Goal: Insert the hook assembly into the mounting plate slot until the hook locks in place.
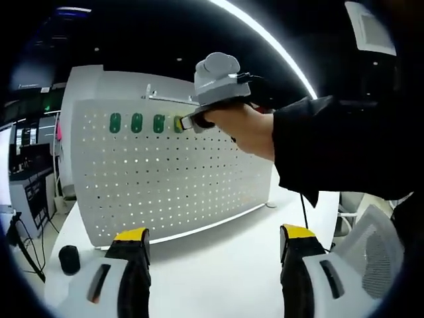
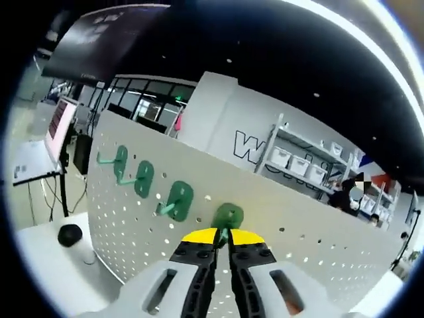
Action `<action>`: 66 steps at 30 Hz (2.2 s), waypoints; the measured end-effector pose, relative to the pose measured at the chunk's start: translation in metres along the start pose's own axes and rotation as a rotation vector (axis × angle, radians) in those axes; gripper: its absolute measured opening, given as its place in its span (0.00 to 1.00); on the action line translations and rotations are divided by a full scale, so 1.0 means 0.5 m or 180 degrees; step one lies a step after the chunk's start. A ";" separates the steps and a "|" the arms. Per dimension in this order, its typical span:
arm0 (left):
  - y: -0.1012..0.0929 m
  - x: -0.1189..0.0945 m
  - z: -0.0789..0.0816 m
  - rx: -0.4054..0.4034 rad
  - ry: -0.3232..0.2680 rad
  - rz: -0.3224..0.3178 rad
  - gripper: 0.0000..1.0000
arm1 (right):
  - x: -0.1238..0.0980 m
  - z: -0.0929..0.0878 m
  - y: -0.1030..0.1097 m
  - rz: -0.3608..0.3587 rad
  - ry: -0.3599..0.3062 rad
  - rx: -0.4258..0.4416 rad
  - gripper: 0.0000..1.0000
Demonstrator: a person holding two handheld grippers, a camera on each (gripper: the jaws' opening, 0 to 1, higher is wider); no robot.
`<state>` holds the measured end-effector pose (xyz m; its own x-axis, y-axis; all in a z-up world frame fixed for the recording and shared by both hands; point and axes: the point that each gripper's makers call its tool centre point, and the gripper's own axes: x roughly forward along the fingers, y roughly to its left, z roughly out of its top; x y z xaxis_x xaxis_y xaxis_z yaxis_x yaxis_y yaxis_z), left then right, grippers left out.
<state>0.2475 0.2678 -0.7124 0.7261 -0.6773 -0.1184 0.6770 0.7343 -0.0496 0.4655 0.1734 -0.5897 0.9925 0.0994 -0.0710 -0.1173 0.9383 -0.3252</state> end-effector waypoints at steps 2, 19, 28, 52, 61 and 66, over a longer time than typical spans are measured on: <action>-0.001 0.000 0.000 0.0027 0.0010 0.0002 0.82 | -0.014 -0.004 0.000 0.0039 -0.0014 0.0049 0.05; 0.034 -0.024 0.045 0.0152 -0.0026 0.0285 0.83 | -0.188 -0.085 -0.046 0.0399 -0.0005 0.0378 0.16; 0.048 -0.058 0.071 0.0166 -0.0069 0.0481 0.83 | -0.311 -0.108 -0.038 0.0659 -0.0046 0.0444 0.22; 0.049 -0.128 0.098 0.0057 -0.0165 0.0715 0.88 | -0.531 -0.139 -0.022 0.1119 -0.0190 0.0723 0.46; 0.041 -0.137 0.094 0.0050 -0.0135 0.0747 0.95 | -0.538 -0.133 -0.008 0.1265 -0.0251 0.0780 0.61; 0.030 -0.130 0.095 0.0062 -0.0128 0.0714 1.00 | -0.536 -0.130 -0.002 0.1301 -0.0309 0.0778 0.73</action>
<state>0.2162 0.3205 -0.6581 0.8627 -0.4986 -0.0845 0.4999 0.8661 -0.0072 0.1973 0.1243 -0.6315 0.8669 0.4955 -0.0546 -0.4982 0.8652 -0.0571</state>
